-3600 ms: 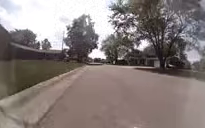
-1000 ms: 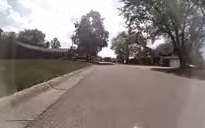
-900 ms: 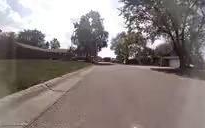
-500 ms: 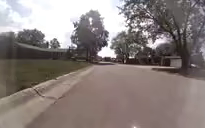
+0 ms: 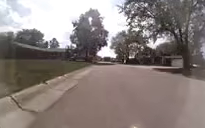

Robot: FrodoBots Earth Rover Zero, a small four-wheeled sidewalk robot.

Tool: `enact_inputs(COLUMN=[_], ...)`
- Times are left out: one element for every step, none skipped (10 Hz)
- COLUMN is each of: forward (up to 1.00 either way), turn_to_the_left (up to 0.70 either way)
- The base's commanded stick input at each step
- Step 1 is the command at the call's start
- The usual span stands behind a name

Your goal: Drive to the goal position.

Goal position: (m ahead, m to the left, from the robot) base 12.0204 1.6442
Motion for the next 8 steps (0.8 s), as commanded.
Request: enact_inputs(forward=[1.00, 1.00, 1.00, 1.00, 1.00, 1.00, 1.00, 1.00], turn_to_the_left=[0.03, 0.03, 0.02, 0.03, 0.03, 0.02, 0.03, 0.02])
